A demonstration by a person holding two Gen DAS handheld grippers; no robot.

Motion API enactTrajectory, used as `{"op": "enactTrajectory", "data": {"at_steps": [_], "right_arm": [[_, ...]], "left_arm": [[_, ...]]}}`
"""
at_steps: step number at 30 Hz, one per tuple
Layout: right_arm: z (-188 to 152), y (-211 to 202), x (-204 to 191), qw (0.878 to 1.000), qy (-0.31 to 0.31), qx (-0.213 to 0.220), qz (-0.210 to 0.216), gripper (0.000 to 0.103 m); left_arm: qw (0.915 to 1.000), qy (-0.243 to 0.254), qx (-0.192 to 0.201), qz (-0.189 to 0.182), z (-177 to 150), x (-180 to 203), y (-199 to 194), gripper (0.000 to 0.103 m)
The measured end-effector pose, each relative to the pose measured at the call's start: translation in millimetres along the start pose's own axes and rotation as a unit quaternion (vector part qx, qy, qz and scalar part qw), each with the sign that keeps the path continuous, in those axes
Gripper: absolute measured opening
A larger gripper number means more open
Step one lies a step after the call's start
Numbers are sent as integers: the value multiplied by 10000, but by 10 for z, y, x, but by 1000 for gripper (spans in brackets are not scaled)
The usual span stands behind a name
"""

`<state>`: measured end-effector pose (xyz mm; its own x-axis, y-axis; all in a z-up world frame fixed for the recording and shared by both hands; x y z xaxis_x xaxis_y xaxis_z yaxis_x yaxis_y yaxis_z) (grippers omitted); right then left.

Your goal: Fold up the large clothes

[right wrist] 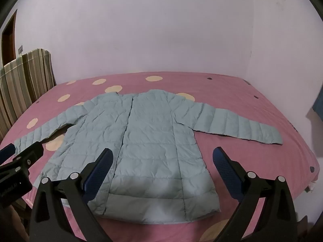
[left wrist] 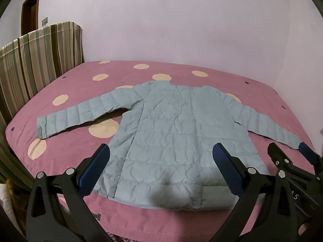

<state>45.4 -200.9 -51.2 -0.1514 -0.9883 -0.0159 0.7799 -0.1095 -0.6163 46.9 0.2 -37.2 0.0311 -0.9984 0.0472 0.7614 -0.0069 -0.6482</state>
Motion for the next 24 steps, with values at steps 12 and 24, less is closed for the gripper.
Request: {"op": "enactTrajectory", "data": {"at_steps": [12, 24], "right_arm": [[0, -14, 19, 10000, -12, 46, -15, 98], [-16, -1, 16, 10000, -33, 47, -34, 98]], "left_arm": [[10000, 33, -5, 18, -1, 2, 1, 101], [10000, 25, -13, 20, -4, 1, 0, 101]]}}
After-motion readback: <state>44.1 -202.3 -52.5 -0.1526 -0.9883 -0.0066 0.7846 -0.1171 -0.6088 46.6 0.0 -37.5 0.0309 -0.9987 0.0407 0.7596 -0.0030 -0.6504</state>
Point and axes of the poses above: each gripper's, at about its wrist camera, not at the fingertips, and y roughly the way its jaws point, x to its right, z to its top, the point moved 6 cm from there along y, roughly the way its jaws point, and after that the axes turned 2 degrees about -x, right-handed, at the moved point
